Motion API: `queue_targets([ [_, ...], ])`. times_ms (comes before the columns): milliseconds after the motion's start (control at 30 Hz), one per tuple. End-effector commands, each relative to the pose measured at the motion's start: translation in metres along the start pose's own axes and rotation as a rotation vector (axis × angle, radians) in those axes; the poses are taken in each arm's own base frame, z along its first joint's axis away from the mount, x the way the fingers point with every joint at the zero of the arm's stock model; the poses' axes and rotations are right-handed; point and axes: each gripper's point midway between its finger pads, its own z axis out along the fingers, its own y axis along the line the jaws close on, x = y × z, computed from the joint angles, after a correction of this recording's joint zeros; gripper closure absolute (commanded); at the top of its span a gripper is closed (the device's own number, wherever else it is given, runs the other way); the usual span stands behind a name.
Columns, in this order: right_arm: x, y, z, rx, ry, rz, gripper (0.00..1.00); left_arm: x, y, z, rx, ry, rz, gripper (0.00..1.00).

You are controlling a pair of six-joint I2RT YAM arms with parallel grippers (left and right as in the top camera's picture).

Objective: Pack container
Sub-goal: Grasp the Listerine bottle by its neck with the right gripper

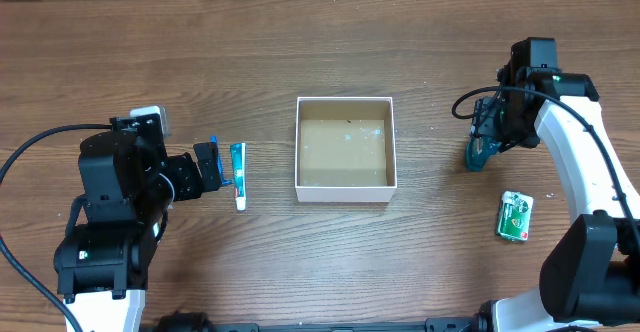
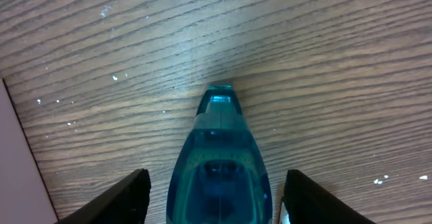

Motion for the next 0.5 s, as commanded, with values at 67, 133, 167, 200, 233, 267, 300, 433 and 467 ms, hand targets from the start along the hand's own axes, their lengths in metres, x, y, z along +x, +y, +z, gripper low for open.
queue_targets([
  [67,-0.0002,-0.0010,0.0011,0.003,0.001,-0.001,0.47,-0.0110,-0.0074,-0.0069,0.025,-0.030,0.029,0.00],
  [133,-0.0001,-0.0010,0.0011,0.003,0.002,-0.001,0.53,-0.0111,-0.0074,-0.0069,0.025,-0.031,0.029,0.00],
  [167,-0.0001,-0.0010,0.0011,0.003,0.002,-0.001,0.53,-0.0111,-0.0074,-0.0070,0.025,-0.031,0.029,0.00],
  [200,-0.0002,-0.0010,0.0011,0.003,0.001,0.000,0.54,-0.0111,-0.0074,-0.0069,0.025,-0.031,0.029,0.00],
  [233,-0.0002,-0.0010,0.0011,0.003,0.001,0.000,0.55,-0.0113,-0.0074,-0.0071,0.025,-0.032,0.029,0.00],
  [267,-0.0003,-0.0010,0.0011,0.003,0.001,0.000,0.56,-0.0113,-0.0074,-0.0071,0.025,-0.032,0.029,0.00],
  [300,-0.0008,-0.0009,0.0011,0.003,-0.001,0.000,0.56,-0.0111,-0.0074,-0.0069,0.025,-0.031,0.029,0.00],
  [433,-0.0018,-0.0008,0.0007,0.002,-0.005,0.004,0.76,-0.0113,-0.0074,-0.0071,0.025,-0.032,0.030,0.00],
  [467,-0.0024,-0.0007,0.0000,0.002,-0.008,0.004,0.83,-0.0111,-0.0074,-0.0070,0.025,-0.031,0.030,0.00],
])
